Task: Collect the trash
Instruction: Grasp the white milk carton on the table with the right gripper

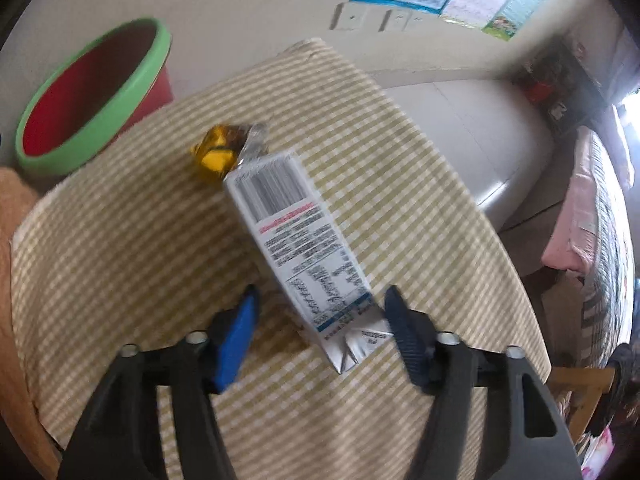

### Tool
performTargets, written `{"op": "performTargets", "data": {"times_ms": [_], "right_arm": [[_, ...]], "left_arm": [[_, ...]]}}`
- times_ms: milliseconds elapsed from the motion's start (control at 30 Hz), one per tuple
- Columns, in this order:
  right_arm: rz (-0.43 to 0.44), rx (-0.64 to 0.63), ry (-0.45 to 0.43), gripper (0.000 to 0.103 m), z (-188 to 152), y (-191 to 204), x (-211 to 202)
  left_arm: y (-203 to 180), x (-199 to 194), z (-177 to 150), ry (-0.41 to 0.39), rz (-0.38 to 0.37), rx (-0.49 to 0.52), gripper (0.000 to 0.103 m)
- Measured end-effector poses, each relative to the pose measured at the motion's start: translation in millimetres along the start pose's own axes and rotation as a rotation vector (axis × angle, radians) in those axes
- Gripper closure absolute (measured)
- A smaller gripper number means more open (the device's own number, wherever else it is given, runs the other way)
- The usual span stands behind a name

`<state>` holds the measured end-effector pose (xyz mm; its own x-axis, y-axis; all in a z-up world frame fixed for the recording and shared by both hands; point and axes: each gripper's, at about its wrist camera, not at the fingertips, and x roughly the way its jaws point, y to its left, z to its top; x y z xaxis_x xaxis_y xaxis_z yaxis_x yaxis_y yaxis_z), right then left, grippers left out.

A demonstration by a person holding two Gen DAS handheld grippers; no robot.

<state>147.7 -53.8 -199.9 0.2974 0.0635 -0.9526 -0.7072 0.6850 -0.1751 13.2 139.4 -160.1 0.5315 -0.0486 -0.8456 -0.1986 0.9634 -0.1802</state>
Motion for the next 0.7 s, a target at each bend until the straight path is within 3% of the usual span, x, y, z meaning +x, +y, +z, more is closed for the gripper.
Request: {"op": "performTargets", "data": {"times_ms": [33,100,333,467,567,700], "right_arm": [[0.013,-0.002,0.017,0.04,-2,1,4],[0.05,0.023,0.024,0.062,-6,-1,9],[0.209,0.318,-0.123,0.063,-57,-11,-26],[0.215,0.534,-0.111,0.063,-118,1,-43],[0.235,0.621,-0.087,0.063,-152,22,-45],[0.257,0.645,-0.062,0.063,-172,45,-47]], "left_arm": [[-3,0,0,0.0,-0.005,0.003,0.05],[-10,0,-1,0.002,-0.015,0.014,0.05],[-34,10,4,0.011,-0.02,0.095,0.05],[-61,39,23,0.016,-0.028,0.173,0.05],[-89,71,41,0.016,-0.033,0.239,0.05],[-121,117,60,0.07,-0.044,0.271,0.05]]}}
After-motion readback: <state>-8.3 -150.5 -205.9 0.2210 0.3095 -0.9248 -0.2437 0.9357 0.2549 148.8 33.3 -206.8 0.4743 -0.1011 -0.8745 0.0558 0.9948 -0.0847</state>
